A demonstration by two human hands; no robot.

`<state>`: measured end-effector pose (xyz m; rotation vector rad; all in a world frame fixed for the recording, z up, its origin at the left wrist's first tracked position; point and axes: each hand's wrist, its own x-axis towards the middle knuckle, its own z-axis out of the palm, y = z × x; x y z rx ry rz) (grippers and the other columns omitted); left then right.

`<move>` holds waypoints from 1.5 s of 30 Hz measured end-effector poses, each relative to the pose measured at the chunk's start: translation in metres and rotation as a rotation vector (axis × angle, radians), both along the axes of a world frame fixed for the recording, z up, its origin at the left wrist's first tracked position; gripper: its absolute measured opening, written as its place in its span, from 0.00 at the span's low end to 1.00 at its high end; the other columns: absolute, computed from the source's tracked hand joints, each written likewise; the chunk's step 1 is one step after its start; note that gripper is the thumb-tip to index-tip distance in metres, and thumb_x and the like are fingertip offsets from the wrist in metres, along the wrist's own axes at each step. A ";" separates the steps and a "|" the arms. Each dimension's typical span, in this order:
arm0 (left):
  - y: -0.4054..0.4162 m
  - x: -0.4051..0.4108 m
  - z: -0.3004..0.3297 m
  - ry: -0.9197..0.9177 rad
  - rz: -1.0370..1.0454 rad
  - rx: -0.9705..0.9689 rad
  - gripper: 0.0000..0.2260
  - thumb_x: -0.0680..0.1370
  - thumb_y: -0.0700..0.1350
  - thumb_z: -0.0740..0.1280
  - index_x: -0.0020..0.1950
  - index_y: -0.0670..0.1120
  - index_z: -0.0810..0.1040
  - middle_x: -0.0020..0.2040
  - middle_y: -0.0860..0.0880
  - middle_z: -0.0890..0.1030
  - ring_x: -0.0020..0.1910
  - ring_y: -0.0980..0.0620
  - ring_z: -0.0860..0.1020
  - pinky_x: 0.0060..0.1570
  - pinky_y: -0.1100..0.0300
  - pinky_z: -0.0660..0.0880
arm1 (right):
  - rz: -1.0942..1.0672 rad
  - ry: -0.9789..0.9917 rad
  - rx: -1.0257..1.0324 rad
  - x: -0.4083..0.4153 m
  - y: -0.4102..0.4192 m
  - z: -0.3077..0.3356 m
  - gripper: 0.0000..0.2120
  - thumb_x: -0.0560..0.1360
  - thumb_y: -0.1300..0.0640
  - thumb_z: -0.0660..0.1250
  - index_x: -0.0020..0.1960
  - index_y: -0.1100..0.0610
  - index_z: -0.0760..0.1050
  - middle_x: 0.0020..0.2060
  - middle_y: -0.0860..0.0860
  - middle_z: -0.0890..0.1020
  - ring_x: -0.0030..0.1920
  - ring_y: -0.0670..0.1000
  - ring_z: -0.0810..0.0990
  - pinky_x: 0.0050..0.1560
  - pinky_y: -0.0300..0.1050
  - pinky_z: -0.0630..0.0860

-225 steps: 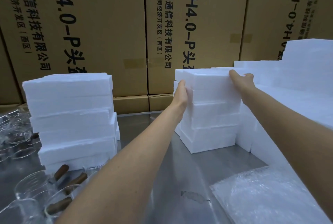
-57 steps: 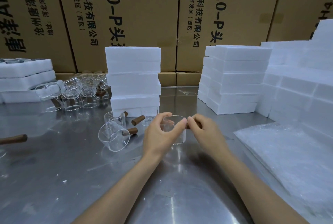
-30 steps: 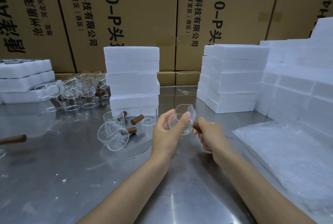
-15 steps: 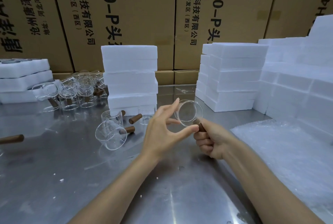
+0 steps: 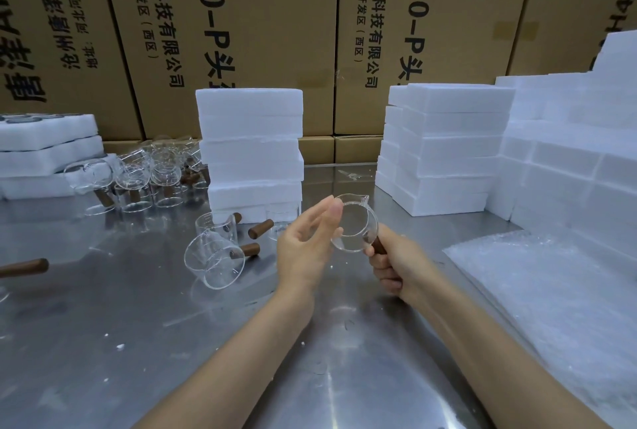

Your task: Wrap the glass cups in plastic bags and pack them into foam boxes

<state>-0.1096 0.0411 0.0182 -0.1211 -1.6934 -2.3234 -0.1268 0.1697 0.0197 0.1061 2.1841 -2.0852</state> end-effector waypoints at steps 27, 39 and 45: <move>-0.020 -0.007 -0.007 -0.082 -0.298 -0.291 0.19 0.69 0.58 0.74 0.50 0.45 0.81 0.46 0.42 0.84 0.44 0.49 0.82 0.52 0.54 0.77 | -0.043 0.342 0.687 -0.005 -0.005 -0.002 0.25 0.80 0.52 0.52 0.25 0.54 0.69 0.21 0.48 0.71 0.26 0.49 0.70 0.32 0.41 0.65; -0.025 -0.011 -0.002 -0.018 -0.395 -0.137 0.24 0.69 0.52 0.75 0.63 0.49 0.75 0.55 0.47 0.80 0.45 0.51 0.80 0.51 0.61 0.77 | 0.457 -0.390 -0.303 0.002 0.007 0.013 0.17 0.73 0.53 0.53 0.30 0.55 0.73 0.16 0.45 0.61 0.14 0.42 0.58 0.15 0.31 0.57; -0.027 -0.014 -0.002 -0.072 -0.230 -0.013 0.21 0.66 0.60 0.69 0.55 0.51 0.77 0.54 0.49 0.83 0.50 0.51 0.81 0.57 0.57 0.77 | 0.157 -0.118 -0.371 -0.001 0.005 0.009 0.18 0.75 0.39 0.60 0.51 0.53 0.77 0.26 0.47 0.75 0.22 0.43 0.72 0.22 0.33 0.71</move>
